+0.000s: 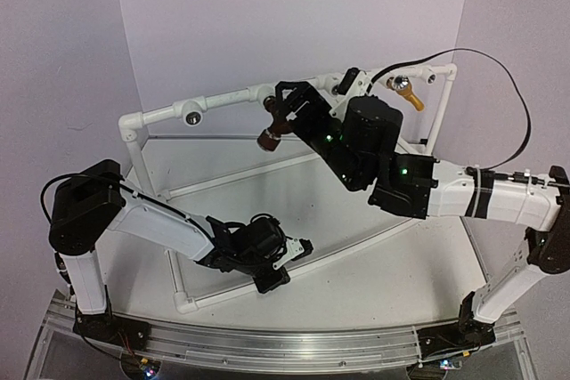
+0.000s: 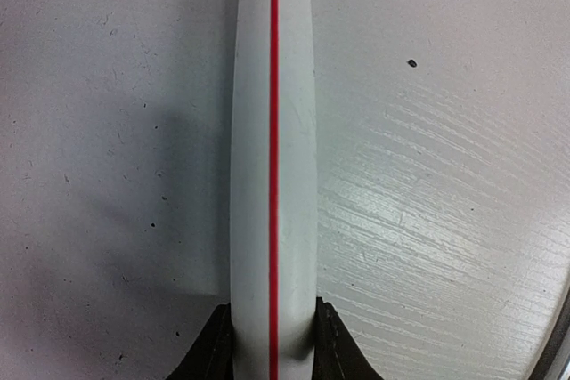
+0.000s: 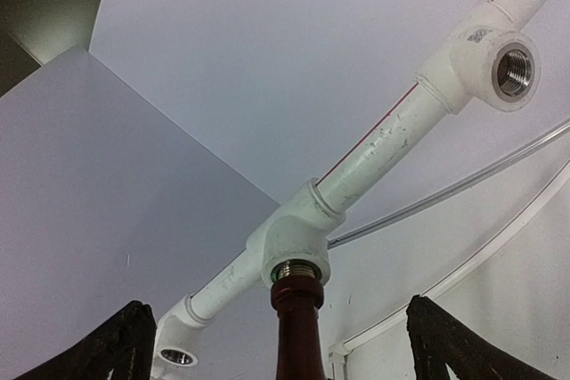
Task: Install the water faucets
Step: Reset both arms
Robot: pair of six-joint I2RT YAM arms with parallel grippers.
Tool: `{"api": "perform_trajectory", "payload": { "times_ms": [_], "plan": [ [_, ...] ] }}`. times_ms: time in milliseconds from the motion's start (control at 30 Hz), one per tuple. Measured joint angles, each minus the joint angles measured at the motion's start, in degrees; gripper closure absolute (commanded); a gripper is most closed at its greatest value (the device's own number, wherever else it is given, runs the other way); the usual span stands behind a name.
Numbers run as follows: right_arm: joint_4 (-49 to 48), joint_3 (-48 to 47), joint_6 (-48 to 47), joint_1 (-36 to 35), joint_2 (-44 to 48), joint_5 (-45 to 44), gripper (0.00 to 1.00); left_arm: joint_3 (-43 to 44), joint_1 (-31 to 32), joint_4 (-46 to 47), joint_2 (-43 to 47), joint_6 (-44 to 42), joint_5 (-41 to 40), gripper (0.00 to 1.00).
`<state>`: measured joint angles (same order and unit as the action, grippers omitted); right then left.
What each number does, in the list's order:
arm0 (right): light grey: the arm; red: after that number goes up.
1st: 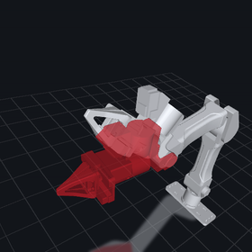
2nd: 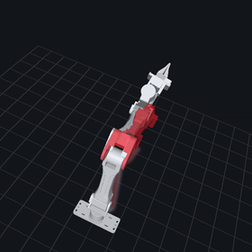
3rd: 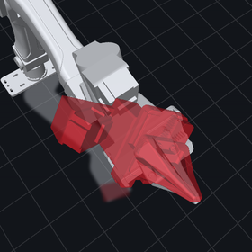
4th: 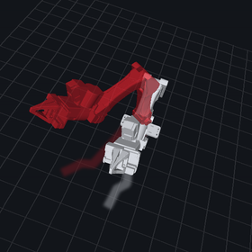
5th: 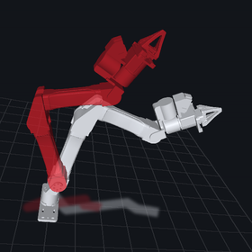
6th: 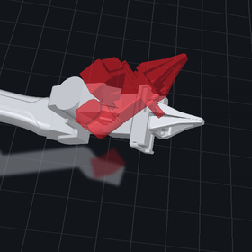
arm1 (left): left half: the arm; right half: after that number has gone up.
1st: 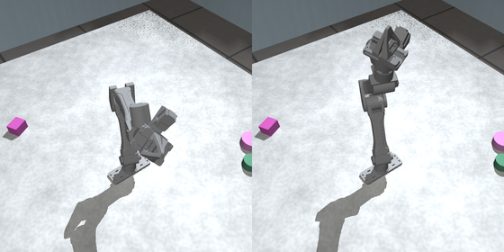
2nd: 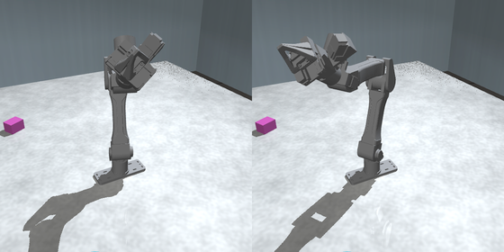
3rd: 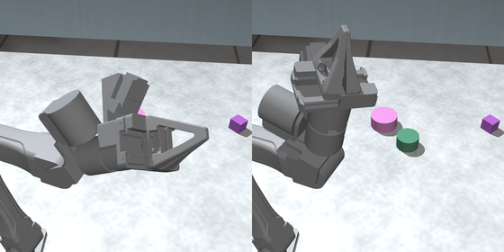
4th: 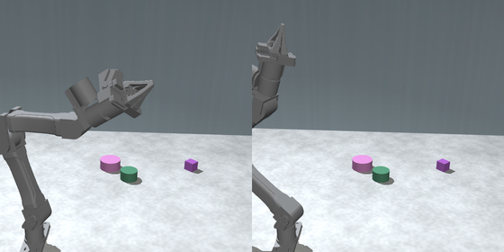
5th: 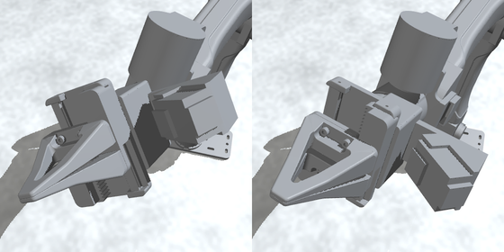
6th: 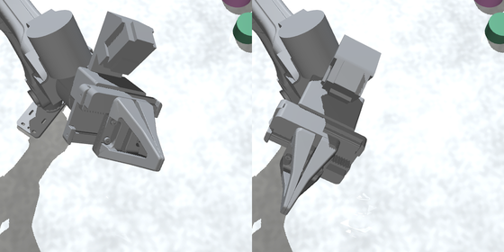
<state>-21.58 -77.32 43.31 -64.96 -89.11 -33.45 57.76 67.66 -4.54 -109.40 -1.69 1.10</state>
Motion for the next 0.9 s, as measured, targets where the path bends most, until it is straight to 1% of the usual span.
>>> {"api": "perform_trajectory", "payload": {
  "times_ms": [100, 133, 167, 200, 300, 333, 467, 500, 600, 700, 767, 900],
  "plan": [
    [1.7, 0.0, -1.4, -1.0, 1.3, -1.0, 0.02, 0.0, 0.0, 0.0, 0.0, 0.0, 0.0, 1.0],
    [2.7, 0.0, -1.9, -1.4, 1.8, -1.6, 0.02, 0.0, 0.0, 0.0, 0.0, 0.0, 0.0, 0.98],
    [3.9, 0.0, -2.6, -1.9, 2.4, -2.3, 0.02, 0.0, 0.0, 0.0, 0.0, 0.1, -0.1, 0.94],
    [5.1, 0.0, -3.5, -2.3, 3.0, -3.2, 0.02, 0.0, 0.0, 0.0, 0.0, 0.1, -0.1, 0.88],
    [9.3, -0.1, -7.1, -3.6, 5.1, -5.3, 0.02, 0.0, 0.1, 0.0, 0.1, 0.3, -0.4, 0.59],
    [11.2, -0.2, -8.7, -3.9, 5.9, -5.7, 0.02, 0.0, 0.1, 0.0, 0.1, 0.3, -0.5, 0.51],
    [19.3, -1.2, -15.5, -4.5, 9.0, -5.6, 0.02, 0.7, 1.4, 3.7, -0.6, 0.6, 0.3, 0.26],
    [20.9, -1.3, -17.1, -4.5, 9.8, -5.5, 0.02, 0.7, 1.8, 3.9, -0.6, 0.3, 0.4, 0.22],
    [26.4, -1.2, -22.4, -4.5, 13.6, -4.9, 0.02, 0.6, 2.6, 3.9, -0.3, 0.6, 0.4, 0.18],
    [29.9, -1.0, -26.7, -4.5, 18.5, -4.6, 0.02, 0.6, 2.7, 2.3, 1.1, 0.8, 0.4, 0.07],
    [31.7, -1.0, -29.1, -4.5, 21.7, -4.7, 0.02, 0.6, 2.8, 0.8, 3.2, 1.3, 0.5, 0.02],
    [37.0, -1.5, -33.2, -4.5, 26.2, -5.9, 0.02, 0.4, 2.9, -1.7, 10.5, 3.7, 1.8, 0.0]
  ]
}}
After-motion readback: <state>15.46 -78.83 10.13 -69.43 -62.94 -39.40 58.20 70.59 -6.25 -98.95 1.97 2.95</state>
